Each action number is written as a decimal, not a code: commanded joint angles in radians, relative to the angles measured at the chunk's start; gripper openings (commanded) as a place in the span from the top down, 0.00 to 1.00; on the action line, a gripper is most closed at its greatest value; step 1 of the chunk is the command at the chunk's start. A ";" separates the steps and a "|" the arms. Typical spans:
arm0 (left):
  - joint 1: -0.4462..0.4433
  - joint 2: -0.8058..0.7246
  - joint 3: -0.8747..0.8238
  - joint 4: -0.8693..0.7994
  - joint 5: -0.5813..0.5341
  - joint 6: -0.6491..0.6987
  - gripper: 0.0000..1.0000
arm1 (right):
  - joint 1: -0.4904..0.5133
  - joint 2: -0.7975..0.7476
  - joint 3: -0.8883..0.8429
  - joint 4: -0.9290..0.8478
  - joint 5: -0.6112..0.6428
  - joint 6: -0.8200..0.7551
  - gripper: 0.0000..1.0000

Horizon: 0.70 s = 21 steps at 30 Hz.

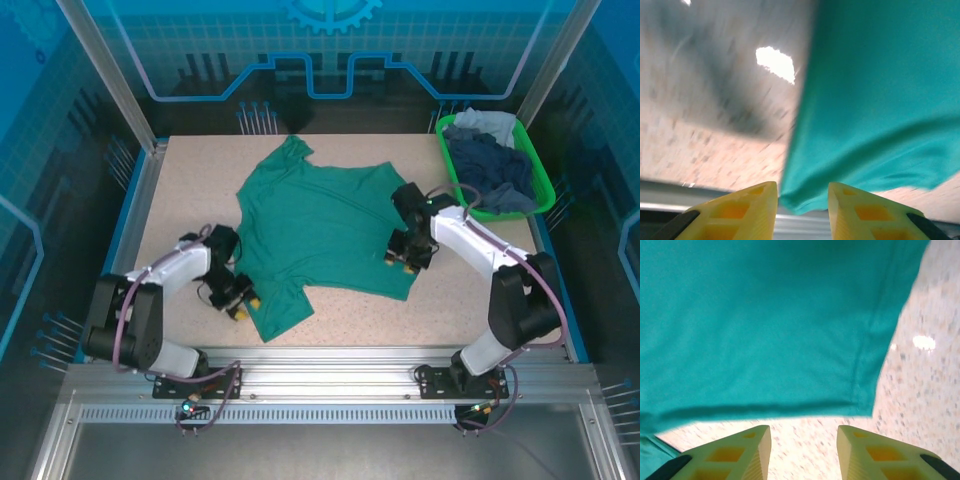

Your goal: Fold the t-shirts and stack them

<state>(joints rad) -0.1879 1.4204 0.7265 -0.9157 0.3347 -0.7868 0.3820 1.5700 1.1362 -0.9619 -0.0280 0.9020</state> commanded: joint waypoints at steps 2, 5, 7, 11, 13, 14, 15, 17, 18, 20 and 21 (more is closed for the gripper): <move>-0.067 -0.077 -0.033 -0.024 0.054 -0.027 0.61 | 0.020 -0.066 -0.093 -0.012 -0.069 0.031 0.58; -0.120 -0.060 -0.031 -0.016 0.061 -0.038 0.60 | 0.020 -0.079 -0.136 -0.001 -0.084 0.028 0.58; -0.147 -0.037 -0.042 -0.002 0.062 -0.037 0.60 | 0.020 -0.086 -0.151 0.008 -0.087 0.027 0.58; -0.178 0.010 -0.077 0.045 0.067 -0.033 0.64 | 0.020 -0.095 -0.160 -0.006 -0.074 0.039 0.59; -0.197 0.034 -0.086 0.084 0.075 -0.044 0.65 | 0.019 -0.103 -0.175 -0.010 -0.061 0.050 0.58; -0.207 0.053 -0.081 0.094 0.076 -0.045 0.66 | 0.017 -0.106 -0.183 -0.009 -0.060 0.055 0.58; -0.221 0.075 -0.073 0.105 0.076 -0.043 0.67 | 0.013 -0.106 -0.195 0.000 -0.065 0.059 0.58; -0.246 0.117 -0.060 0.119 0.069 -0.038 0.69 | 0.005 -0.108 -0.219 0.019 -0.078 0.070 0.58; -0.254 0.133 -0.054 0.121 0.060 -0.032 0.71 | 0.001 -0.108 -0.227 0.027 -0.084 0.072 0.58; -0.260 0.146 -0.048 0.118 0.042 -0.022 0.74 | 0.001 -0.108 -0.227 0.025 -0.081 0.073 0.58; -0.260 0.142 -0.050 0.114 0.033 -0.020 0.75 | 0.001 -0.108 -0.223 0.022 -0.076 0.071 0.58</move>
<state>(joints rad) -0.4217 1.5337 0.6823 -0.8604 0.3687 -0.8124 0.3916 1.4780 0.9161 -0.9371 -0.0906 0.9512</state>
